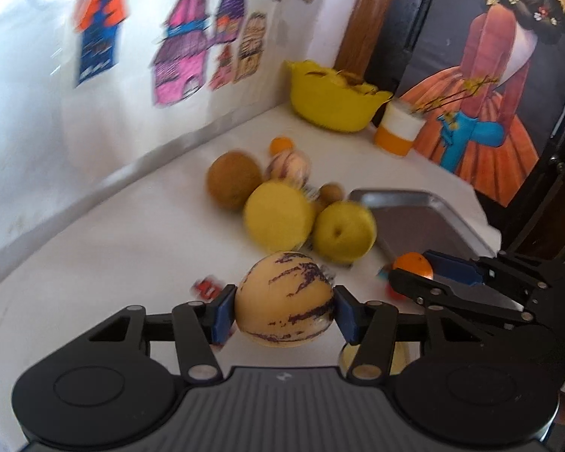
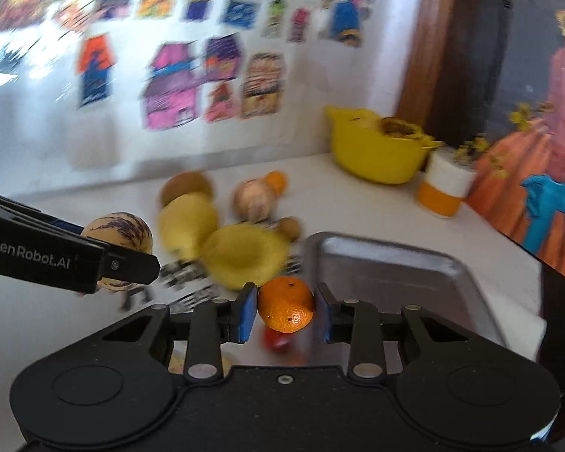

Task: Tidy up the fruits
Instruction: 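Grasp the striped pepino melon with the left tool while the right tool grasps the mandarin, then carry both fruits over the metal tray and open both tools to release them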

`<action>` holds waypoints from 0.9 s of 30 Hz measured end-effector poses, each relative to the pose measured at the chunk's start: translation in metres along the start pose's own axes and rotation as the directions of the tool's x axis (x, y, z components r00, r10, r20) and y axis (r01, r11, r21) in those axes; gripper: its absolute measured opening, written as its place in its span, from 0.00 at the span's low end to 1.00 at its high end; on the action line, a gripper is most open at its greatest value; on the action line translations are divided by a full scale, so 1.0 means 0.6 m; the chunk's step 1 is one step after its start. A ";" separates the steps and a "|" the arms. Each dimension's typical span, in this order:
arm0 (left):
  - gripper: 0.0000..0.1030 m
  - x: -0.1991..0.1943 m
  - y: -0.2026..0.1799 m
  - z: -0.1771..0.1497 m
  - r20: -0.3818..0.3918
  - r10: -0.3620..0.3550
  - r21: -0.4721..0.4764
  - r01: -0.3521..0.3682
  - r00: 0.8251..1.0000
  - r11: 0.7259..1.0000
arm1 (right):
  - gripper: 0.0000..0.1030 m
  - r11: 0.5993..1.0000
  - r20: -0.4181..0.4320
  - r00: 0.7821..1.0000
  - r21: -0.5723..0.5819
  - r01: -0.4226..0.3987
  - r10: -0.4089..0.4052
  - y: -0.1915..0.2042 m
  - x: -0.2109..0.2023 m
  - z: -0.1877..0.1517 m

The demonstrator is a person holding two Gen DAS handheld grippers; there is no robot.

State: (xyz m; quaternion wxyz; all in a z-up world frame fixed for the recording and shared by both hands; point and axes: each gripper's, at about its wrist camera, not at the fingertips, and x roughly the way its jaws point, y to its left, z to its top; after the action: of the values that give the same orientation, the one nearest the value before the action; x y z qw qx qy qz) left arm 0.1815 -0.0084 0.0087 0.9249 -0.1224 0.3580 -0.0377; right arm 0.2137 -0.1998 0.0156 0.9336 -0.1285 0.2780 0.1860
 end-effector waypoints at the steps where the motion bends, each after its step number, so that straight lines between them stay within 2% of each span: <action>1: 0.57 0.005 -0.008 0.011 0.007 -0.010 0.008 0.010 1.000 1.000 | 0.34 1.000 0.003 1.000 0.016 0.018 -0.018 -0.013 0.001 0.003; 7: 0.57 0.049 -0.068 0.070 0.038 -0.070 0.060 0.068 0.997 0.996 | 0.34 0.990 -0.021 0.993 0.088 0.114 -0.113 -0.076 0.025 0.006; 13: 0.57 0.117 -0.117 0.107 -0.006 -0.130 0.061 0.130 0.991 0.990 | 0.34 0.977 -0.078 0.986 0.142 0.157 -0.147 -0.118 0.049 -0.015; 22: 0.57 0.191 -0.177 0.109 -0.066 -0.167 0.096 0.173 0.984 0.980 | 0.34 0.971 -0.124 0.982 0.172 0.164 -0.144 -0.135 0.065 -0.041; 27: 0.57 0.214 -0.201 0.100 -0.088 -0.134 0.149 0.146 0.987 0.978 | 0.34 0.970 -0.131 0.982 0.181 0.162 -0.139 -0.138 0.067 -0.047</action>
State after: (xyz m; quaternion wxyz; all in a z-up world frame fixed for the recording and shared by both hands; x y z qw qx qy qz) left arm 0.3191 -0.1332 -0.0014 0.9121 -0.0738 0.3800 -0.1353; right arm 0.2661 -0.2727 -0.0186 0.9351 -0.0697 0.3385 0.0791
